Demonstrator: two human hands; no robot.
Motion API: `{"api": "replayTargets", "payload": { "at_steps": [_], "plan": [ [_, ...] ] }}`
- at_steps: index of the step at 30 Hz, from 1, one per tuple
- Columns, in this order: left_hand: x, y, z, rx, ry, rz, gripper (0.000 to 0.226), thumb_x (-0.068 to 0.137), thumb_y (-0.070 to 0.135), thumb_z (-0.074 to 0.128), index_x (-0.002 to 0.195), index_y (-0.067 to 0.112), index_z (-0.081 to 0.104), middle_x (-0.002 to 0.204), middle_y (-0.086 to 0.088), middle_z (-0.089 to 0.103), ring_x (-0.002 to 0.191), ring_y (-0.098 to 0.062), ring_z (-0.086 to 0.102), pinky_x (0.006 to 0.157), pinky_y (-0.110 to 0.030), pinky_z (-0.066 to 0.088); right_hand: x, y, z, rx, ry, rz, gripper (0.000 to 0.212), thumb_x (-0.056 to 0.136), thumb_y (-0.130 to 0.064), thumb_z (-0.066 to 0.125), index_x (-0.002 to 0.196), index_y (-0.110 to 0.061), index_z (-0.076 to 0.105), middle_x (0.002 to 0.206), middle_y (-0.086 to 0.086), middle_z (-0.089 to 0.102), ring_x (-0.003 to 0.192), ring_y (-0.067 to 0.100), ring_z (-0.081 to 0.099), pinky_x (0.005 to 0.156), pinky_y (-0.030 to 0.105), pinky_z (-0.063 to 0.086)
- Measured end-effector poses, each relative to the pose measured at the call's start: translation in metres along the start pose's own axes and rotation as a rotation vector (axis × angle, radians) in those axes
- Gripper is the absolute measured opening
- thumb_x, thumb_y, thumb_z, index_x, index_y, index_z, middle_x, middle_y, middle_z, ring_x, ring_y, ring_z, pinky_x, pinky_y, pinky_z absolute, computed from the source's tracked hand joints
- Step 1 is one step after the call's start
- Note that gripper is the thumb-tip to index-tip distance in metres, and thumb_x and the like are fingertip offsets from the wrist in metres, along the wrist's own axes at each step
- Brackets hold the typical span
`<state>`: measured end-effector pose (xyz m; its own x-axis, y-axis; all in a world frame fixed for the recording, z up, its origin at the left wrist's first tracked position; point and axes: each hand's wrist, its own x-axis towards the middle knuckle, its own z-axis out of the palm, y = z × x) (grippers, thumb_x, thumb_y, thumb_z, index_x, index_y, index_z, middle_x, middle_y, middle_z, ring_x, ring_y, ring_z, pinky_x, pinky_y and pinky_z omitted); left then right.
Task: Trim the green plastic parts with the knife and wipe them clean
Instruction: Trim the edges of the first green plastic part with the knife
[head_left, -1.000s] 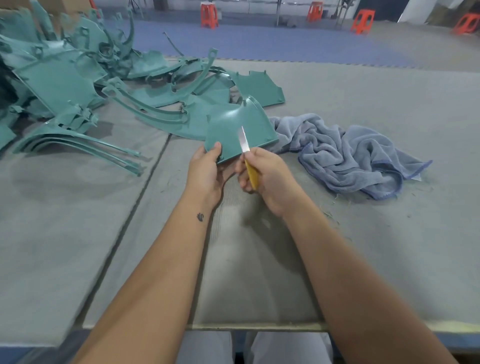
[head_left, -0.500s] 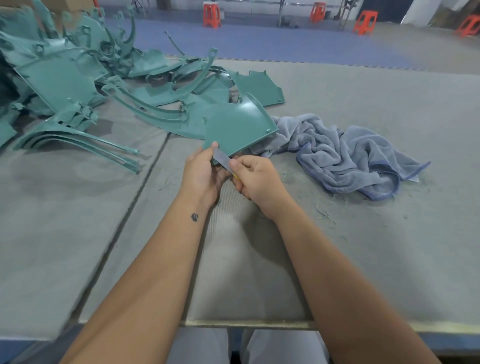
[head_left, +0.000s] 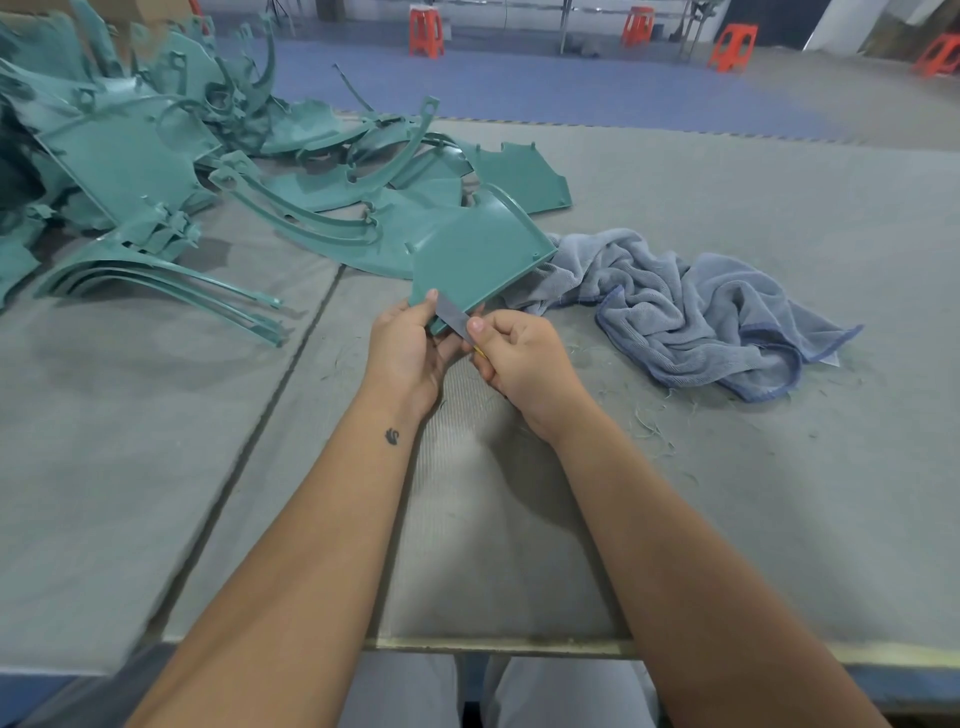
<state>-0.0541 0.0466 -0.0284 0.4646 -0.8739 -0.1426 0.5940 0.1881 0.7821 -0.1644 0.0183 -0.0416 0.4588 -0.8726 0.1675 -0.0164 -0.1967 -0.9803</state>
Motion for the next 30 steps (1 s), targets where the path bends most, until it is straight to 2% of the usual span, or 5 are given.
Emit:
{"api": "replayTargets", "payload": {
  "at_steps": [4, 7, 13, 21, 30],
  "plan": [
    [-0.0014, 0.0007, 0.0008, 0.000, -0.008, -0.008, 0.022, 0.101, 0.004, 0.043, 0.115, -0.005, 0.058, 0.100, -0.017, 0.068, 0.080, -0.027, 0.071, 0.067, -0.037, 0.061, 0.0003, 0.0013, 0.0006, -0.006, 0.026, -0.007, 0.035, 0.099, -0.017, 0.049, 0.066, -0.015, 0.058, 0.043, -0.009, 0.045, 0.050, 0.012, 0.039, 0.053, 0.027, 0.033],
    [-0.0028, 0.0013, 0.0015, -0.007, -0.010, -0.017, 0.019, 0.101, 0.003, 0.042, 0.108, -0.003, 0.060, 0.095, -0.015, 0.070, 0.075, -0.025, 0.073, 0.063, -0.036, 0.061, 0.0002, 0.0014, 0.0004, -0.002, 0.031, -0.007, 0.034, 0.099, -0.015, 0.048, 0.067, -0.014, 0.058, 0.043, -0.010, 0.045, 0.051, 0.013, 0.039, 0.054, 0.028, 0.034],
    [-0.0034, 0.0014, 0.0018, 0.010, 0.011, -0.017, 0.017, 0.100, 0.001, 0.044, 0.098, -0.001, 0.060, 0.092, -0.016, 0.070, 0.074, -0.026, 0.072, 0.067, -0.038, 0.061, -0.0002, 0.0006, 0.0001, 0.003, 0.059, -0.007, 0.033, 0.099, -0.013, 0.048, 0.067, -0.013, 0.058, 0.046, -0.008, 0.045, 0.052, 0.014, 0.040, 0.055, 0.029, 0.035],
    [-0.0073, 0.0035, 0.0049, -0.021, 0.010, -0.009, 0.020, 0.100, -0.001, 0.042, 0.092, -0.001, 0.060, 0.071, -0.008, 0.074, 0.065, -0.022, 0.073, 0.051, -0.029, 0.057, -0.0012, 0.0004, 0.0005, 0.034, 0.093, -0.003, 0.031, 0.099, -0.012, 0.049, 0.069, -0.011, 0.057, 0.047, -0.006, 0.045, 0.051, 0.013, 0.039, 0.055, 0.029, 0.035],
    [-0.0076, 0.0020, 0.0064, -0.031, 0.011, 0.004, 0.021, 0.100, -0.001, 0.042, 0.091, -0.002, 0.061, 0.073, -0.008, 0.074, 0.070, -0.022, 0.073, 0.059, -0.030, 0.060, -0.0008, 0.0031, -0.0011, 0.084, 0.108, -0.010, 0.036, 0.098, -0.014, 0.049, 0.063, -0.017, 0.052, 0.046, -0.012, 0.043, 0.049, 0.010, 0.035, 0.051, 0.024, 0.031]
  ]
}}
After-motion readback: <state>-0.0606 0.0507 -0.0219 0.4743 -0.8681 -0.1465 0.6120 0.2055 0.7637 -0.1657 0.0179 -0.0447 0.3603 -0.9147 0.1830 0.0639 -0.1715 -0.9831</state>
